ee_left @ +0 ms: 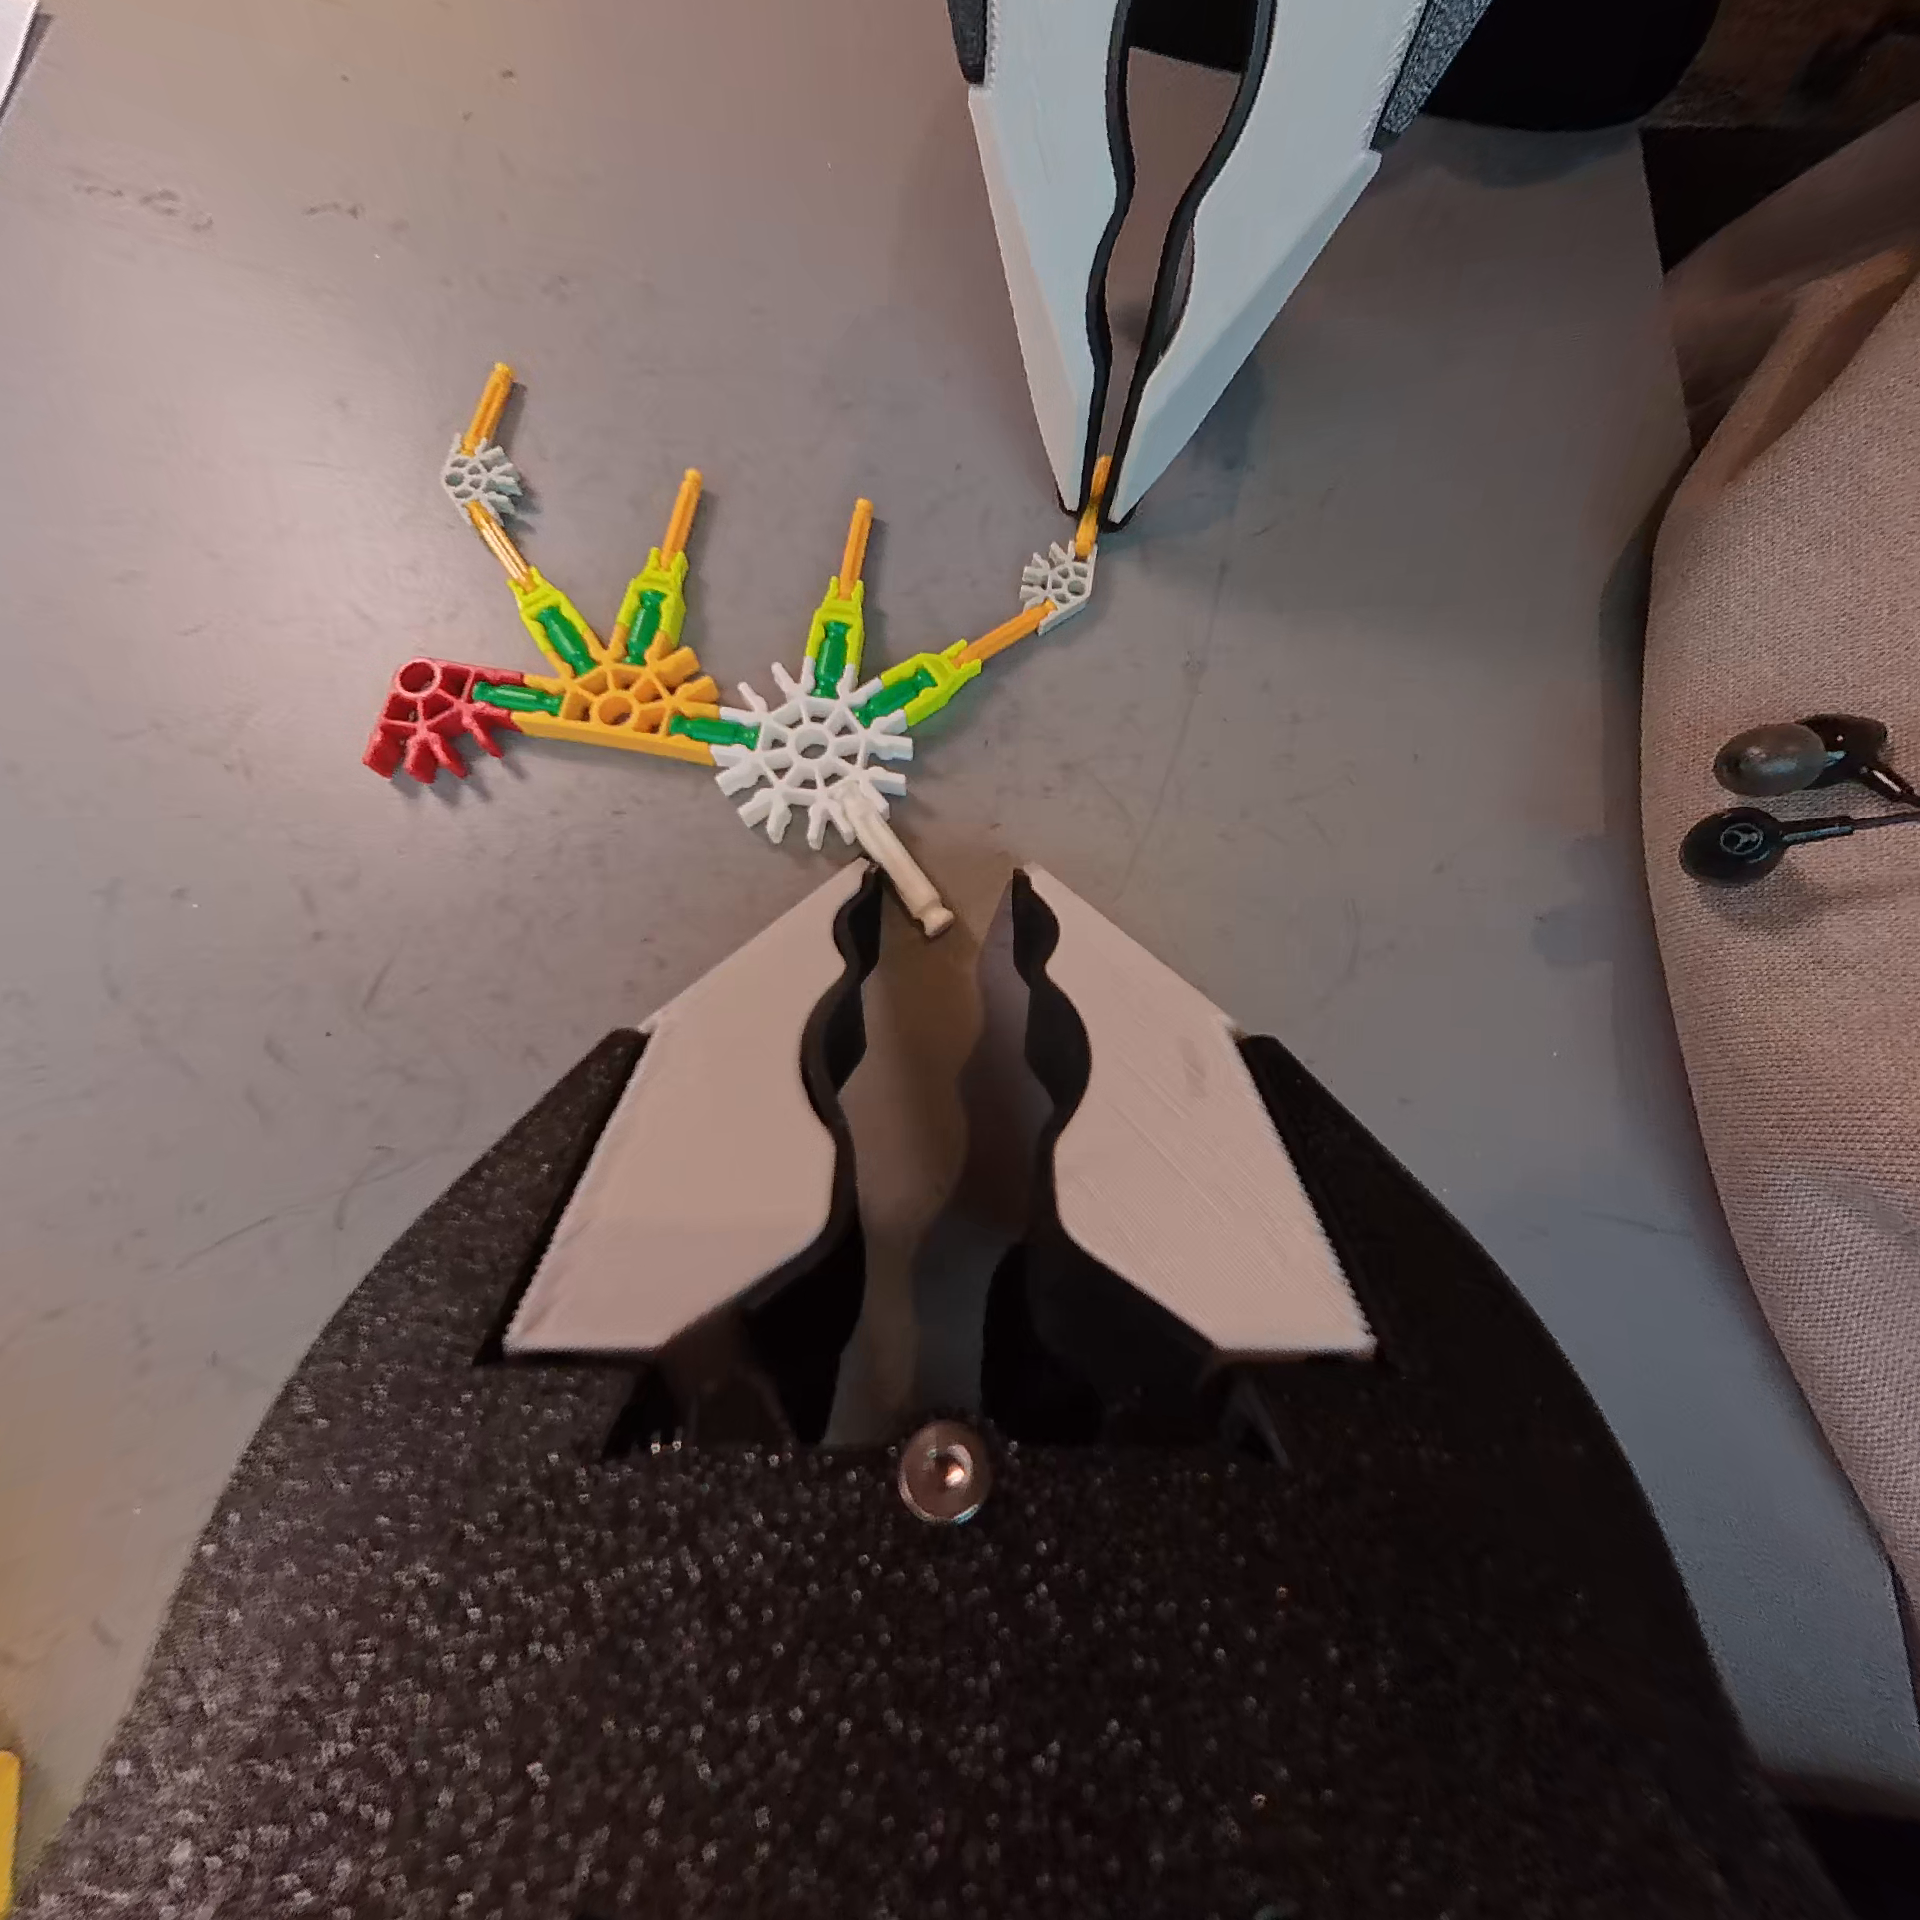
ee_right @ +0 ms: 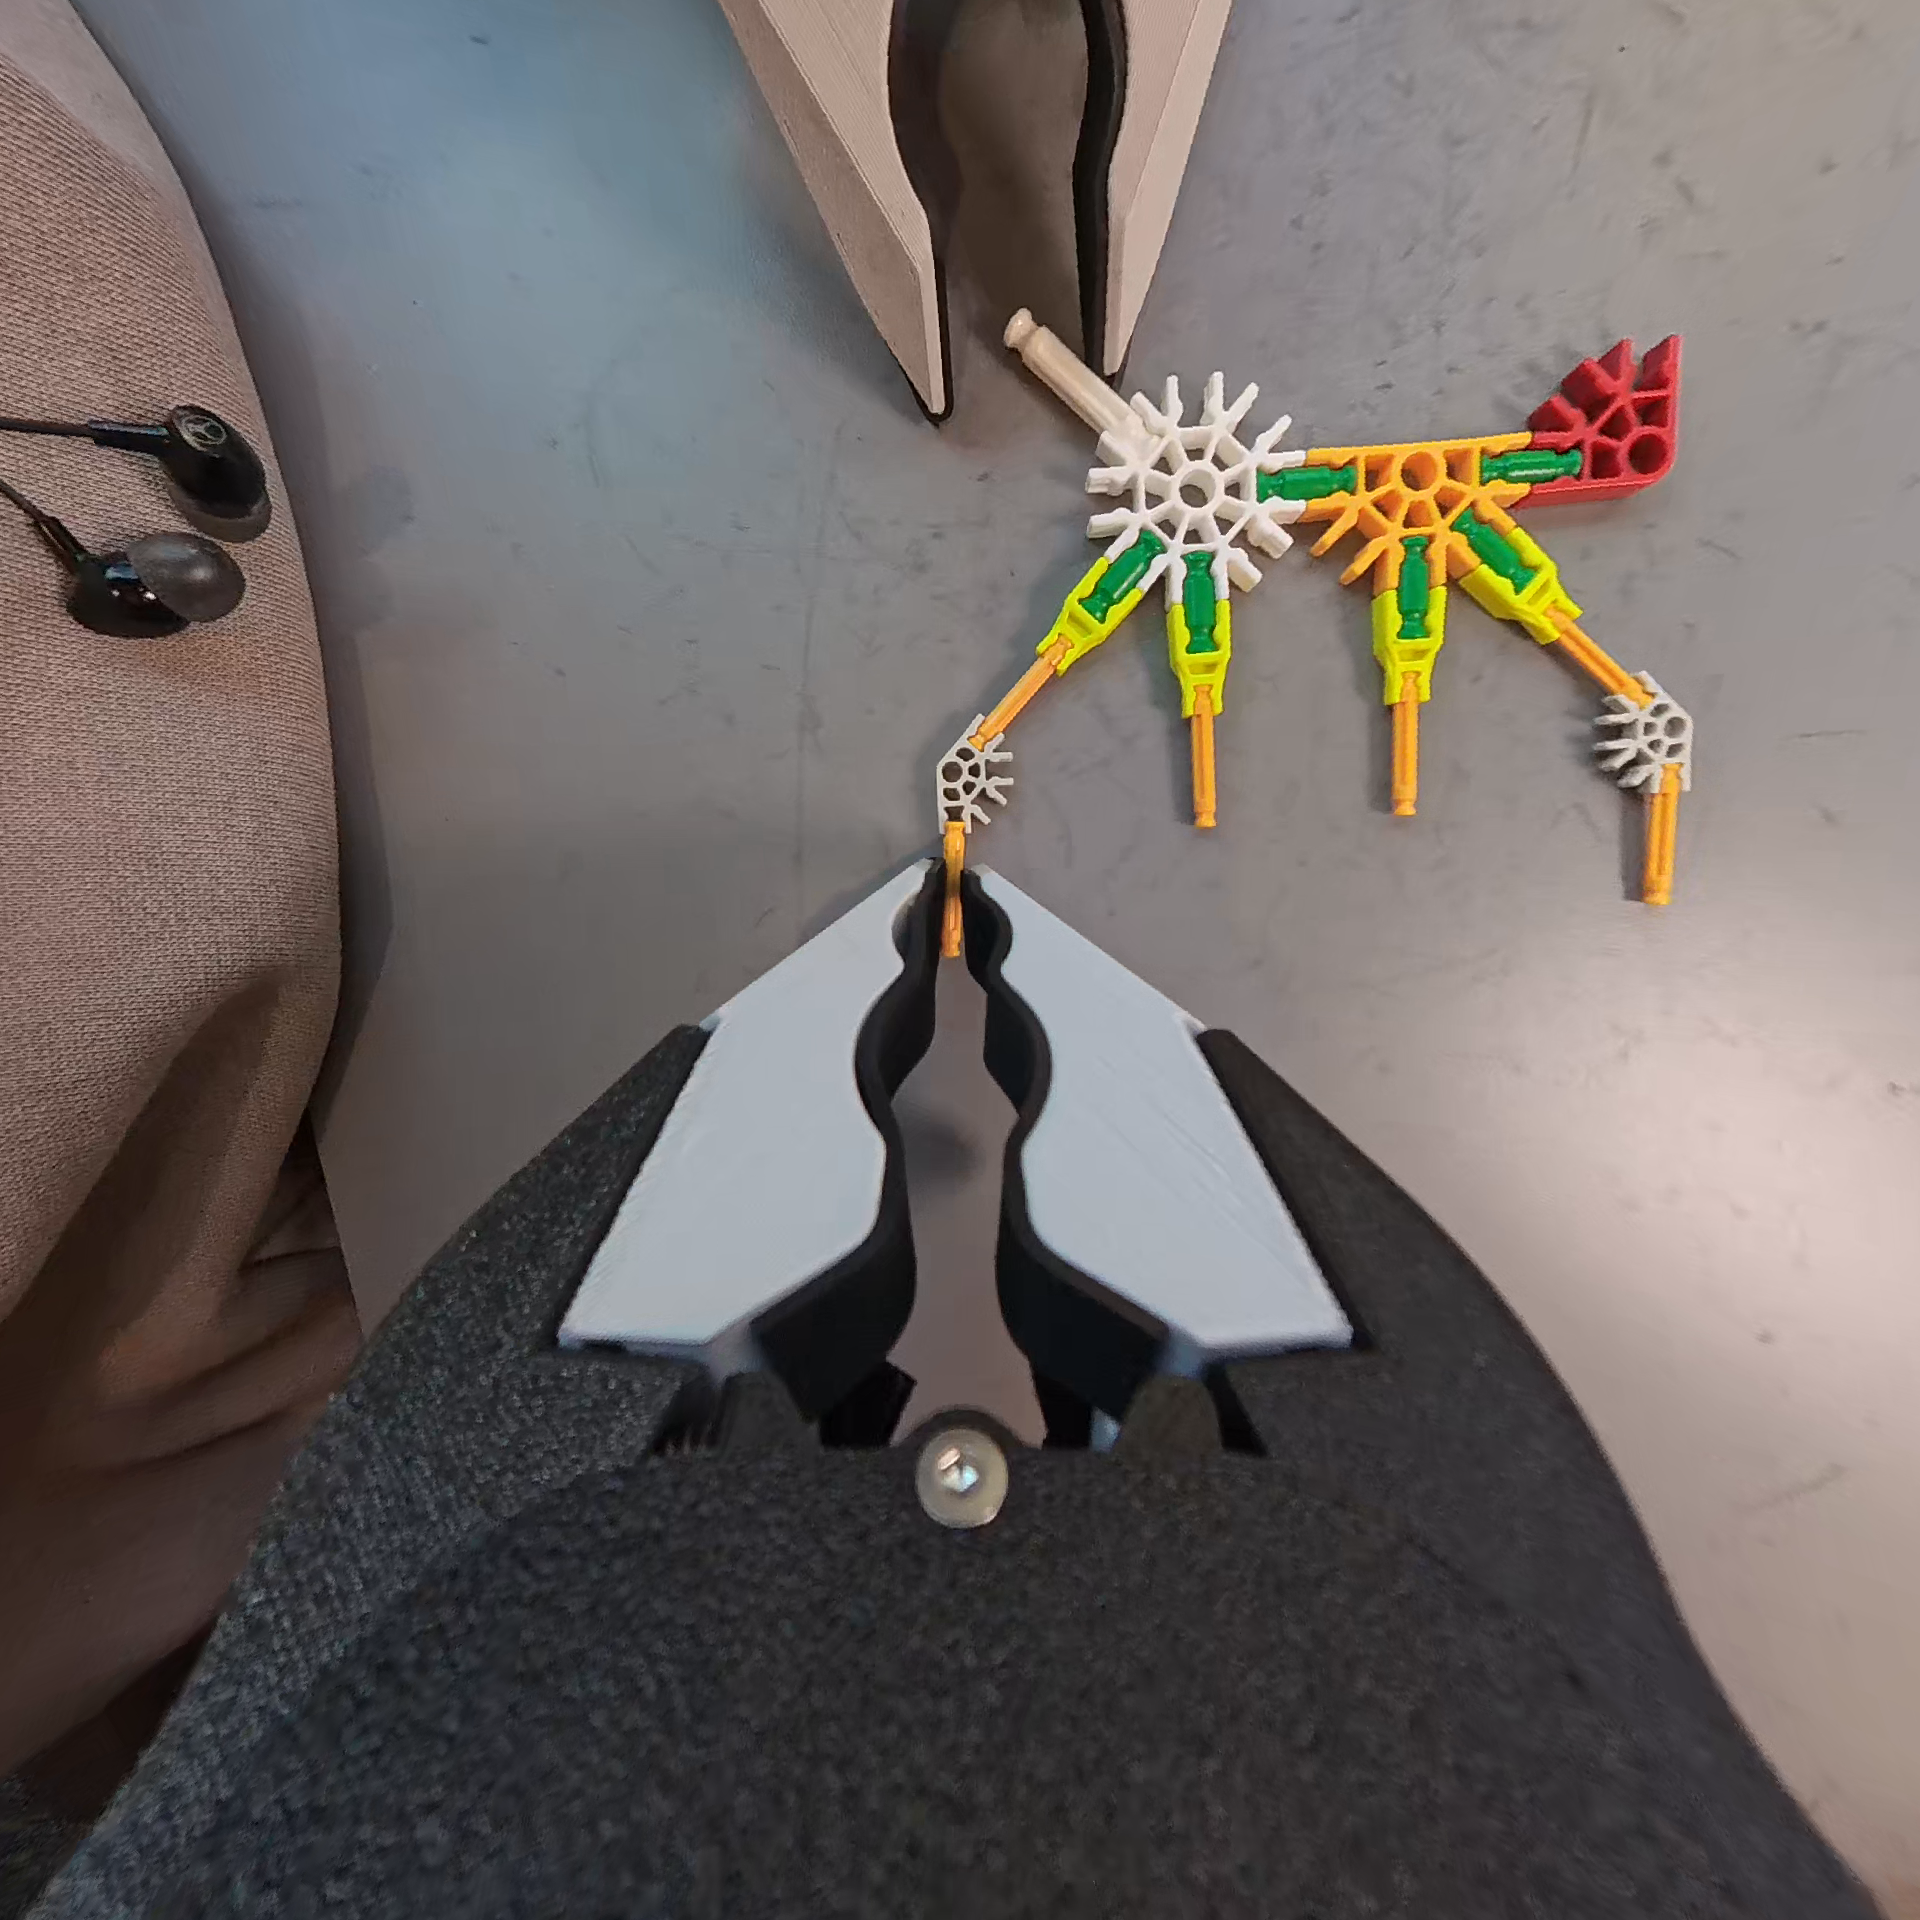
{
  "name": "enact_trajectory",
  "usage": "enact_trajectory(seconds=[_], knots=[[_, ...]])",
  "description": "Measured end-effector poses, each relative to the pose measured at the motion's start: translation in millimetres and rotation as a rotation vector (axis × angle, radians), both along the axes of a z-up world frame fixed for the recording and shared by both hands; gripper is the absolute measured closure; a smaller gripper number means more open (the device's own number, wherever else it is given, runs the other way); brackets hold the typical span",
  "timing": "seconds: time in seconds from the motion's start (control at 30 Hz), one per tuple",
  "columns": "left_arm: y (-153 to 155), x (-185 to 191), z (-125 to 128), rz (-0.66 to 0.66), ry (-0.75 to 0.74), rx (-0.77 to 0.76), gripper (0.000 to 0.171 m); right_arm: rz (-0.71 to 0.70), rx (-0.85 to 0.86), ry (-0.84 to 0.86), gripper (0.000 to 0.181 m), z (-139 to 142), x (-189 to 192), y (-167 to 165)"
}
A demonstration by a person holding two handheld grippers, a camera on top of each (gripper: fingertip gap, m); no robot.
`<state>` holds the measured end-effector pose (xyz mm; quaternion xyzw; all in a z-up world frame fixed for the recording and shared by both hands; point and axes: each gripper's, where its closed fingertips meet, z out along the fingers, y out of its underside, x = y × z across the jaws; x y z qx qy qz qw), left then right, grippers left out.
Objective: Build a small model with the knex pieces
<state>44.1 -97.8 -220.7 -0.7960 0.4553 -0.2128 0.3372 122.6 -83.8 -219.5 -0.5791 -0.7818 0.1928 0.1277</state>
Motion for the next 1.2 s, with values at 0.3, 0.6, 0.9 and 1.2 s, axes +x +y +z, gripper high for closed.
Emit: enact_trajectory(seconds=[0.3, 0.6, 0.9, 1.2], knots=[[-0.1, 0.3, 0.0, -0.002, 0.002, 0.002, 0.146, 0.005, -0.002, -0.002, 0.179, 1.5, -1.8, -0.9], [-0.4, 0.5, 0.0, -0.003, 0.004, 0.003, 0.146, 0.01, 0.004, -0.023, 0.179, -0.1, -2.6, -1.5], [-0.8, 0.6, 0.0, -0.004, 0.005, 0.004, 0.146, 0.007, -0.007, -0.007, 0.177, 8.5, -5.4, -1.9], [-1.0, 0.7, -0.1, -0.001, 0.001, 0.0, 0.147, 0.038, 0.03, -0.07, 0.181, 2.1, -7.2, -3.6]])
